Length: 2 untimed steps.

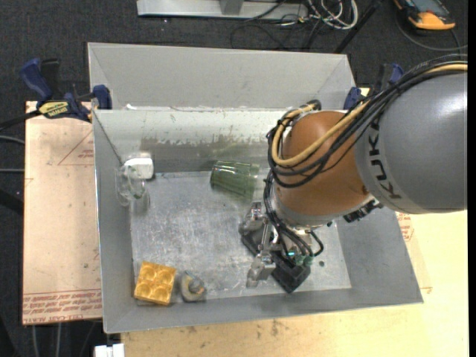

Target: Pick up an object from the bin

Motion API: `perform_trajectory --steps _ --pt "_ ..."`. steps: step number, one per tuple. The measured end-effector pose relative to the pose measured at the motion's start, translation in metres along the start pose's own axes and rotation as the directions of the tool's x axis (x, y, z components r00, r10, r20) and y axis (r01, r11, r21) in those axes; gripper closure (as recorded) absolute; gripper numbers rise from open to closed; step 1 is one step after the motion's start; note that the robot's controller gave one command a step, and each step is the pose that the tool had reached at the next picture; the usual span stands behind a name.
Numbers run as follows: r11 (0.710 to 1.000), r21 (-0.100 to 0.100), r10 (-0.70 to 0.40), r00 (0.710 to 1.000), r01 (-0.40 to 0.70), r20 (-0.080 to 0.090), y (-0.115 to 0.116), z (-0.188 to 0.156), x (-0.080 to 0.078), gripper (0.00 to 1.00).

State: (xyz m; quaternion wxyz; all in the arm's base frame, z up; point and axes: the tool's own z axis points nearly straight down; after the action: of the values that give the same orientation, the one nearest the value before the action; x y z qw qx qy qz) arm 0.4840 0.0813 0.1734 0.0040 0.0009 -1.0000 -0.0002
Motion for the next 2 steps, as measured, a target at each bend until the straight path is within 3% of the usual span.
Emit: perform_trajectory --steps 1,2 --pt "1.000 -0.001 0.002 1.000 -0.002 0.007 0.000 -0.003 -0.002 0.00" --pt "1.000 -0.002 0.016 1.000 -0.016 0.012 -0.055 0.040 -0.009 0.00"
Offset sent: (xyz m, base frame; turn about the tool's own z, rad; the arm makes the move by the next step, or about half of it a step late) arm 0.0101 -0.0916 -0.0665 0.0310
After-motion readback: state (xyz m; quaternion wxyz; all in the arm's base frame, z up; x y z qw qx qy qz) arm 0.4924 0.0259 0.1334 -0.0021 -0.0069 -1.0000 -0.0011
